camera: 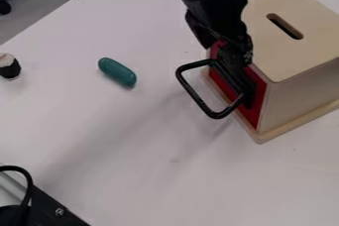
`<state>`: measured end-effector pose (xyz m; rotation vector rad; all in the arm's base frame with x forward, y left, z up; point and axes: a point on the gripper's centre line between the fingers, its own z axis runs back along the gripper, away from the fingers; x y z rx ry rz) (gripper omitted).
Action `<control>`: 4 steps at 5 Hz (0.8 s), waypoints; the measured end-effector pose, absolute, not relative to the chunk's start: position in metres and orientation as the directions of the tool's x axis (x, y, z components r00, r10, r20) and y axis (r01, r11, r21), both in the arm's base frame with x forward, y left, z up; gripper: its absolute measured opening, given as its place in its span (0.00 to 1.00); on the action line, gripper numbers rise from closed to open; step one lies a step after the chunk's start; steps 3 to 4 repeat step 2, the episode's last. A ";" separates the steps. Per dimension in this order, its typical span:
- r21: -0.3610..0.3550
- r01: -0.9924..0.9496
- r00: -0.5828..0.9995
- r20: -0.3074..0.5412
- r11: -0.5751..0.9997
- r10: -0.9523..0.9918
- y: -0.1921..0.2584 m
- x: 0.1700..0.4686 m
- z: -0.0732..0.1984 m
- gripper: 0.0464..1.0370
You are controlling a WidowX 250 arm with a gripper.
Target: Fitaovan mipetraka izay mikatona
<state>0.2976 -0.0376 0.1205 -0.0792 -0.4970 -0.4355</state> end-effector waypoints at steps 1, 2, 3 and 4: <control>0.033 0.409 0.774 0.516 0.912 -0.366 -0.034 0.285 0.142 0.96; 0.039 0.404 0.769 0.526 0.914 -0.363 -0.032 0.285 0.146 0.96; 0.039 0.404 0.769 0.526 0.914 -0.363 -0.032 0.285 0.146 0.96; 0.039 0.404 0.769 0.526 0.914 -0.363 -0.032 0.285 0.146 0.96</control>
